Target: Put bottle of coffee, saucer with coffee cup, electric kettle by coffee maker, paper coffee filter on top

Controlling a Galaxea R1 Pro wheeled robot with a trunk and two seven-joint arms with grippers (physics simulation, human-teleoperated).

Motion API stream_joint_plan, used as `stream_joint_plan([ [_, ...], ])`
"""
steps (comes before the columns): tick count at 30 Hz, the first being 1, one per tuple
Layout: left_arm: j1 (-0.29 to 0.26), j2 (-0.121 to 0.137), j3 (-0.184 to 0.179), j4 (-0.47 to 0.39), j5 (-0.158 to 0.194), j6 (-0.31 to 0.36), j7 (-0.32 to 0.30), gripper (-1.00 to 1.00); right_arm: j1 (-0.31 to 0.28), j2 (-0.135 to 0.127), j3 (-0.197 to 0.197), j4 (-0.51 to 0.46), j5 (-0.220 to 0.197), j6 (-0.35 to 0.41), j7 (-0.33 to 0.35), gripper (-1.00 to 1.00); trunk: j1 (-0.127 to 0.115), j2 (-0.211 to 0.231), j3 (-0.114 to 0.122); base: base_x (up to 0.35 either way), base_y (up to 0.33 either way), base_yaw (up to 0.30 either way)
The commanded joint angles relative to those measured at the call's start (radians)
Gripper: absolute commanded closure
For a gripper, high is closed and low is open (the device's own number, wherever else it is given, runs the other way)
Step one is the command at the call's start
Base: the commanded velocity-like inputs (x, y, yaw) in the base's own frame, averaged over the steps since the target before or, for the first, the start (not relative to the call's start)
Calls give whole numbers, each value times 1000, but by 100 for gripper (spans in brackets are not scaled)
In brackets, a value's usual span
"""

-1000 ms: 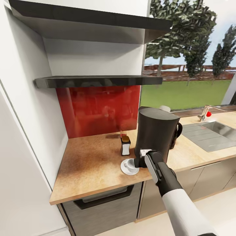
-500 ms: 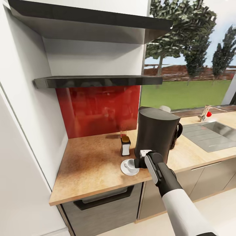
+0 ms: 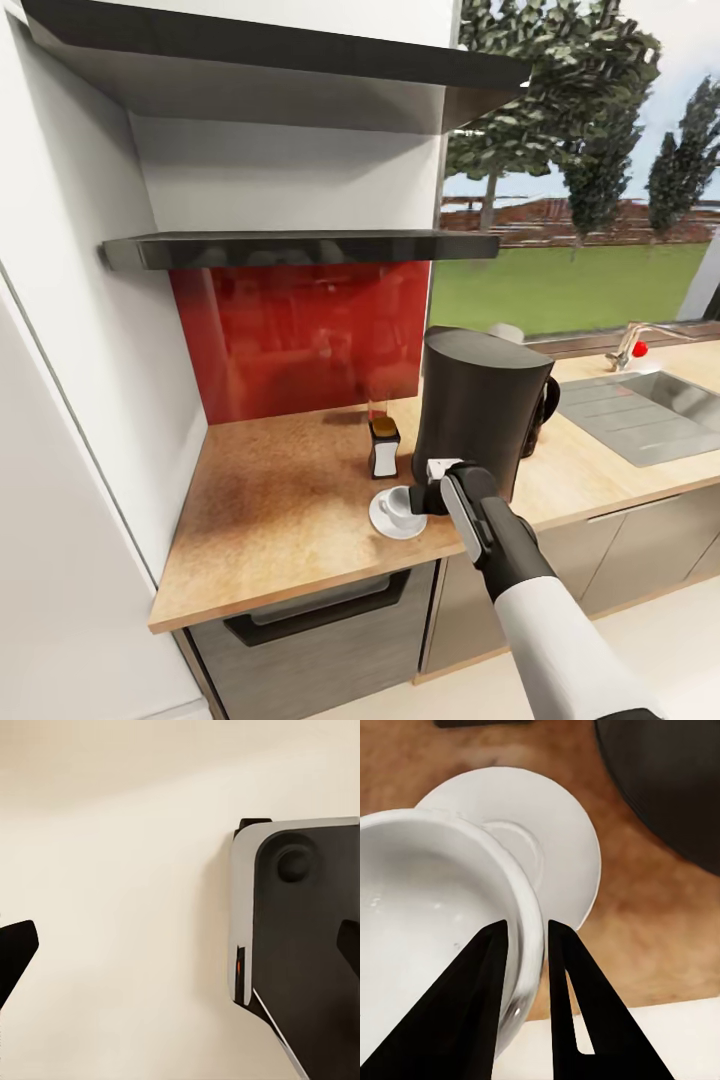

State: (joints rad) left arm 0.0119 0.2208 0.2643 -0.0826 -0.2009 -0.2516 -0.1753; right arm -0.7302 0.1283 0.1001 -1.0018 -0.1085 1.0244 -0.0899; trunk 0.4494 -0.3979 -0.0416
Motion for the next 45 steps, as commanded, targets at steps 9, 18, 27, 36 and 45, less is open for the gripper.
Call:
stream_joint_plan([
  [9,0,0,9,-2,-9,-1,7,-100,-1,1,1,5,-11,-13,-8,100,1,-2,-2,54,1,0],
  [18,0,-1,9,-2,-9,-1,33,-100,-1,0,1,5,-11,-13,-8,100,1,-2,-2,29,0,0],
  [27,0,-3,9,-2,-9,-3,33,-100,-1,-1,1,6,-10,-13,-8,100,1,-2,-2,66,0,0],
  [36,0,-3,9,-2,-9,-3,33,-100,-1,-1,1,14,-10,-14,-8,100,1,-2,-2,15,0,0],
  [45,0,-3,9,0,-9,-3,33,-100,-1,1,1,54,-11,-74,-8,-100,1,-2,-2,0,0,0],
])
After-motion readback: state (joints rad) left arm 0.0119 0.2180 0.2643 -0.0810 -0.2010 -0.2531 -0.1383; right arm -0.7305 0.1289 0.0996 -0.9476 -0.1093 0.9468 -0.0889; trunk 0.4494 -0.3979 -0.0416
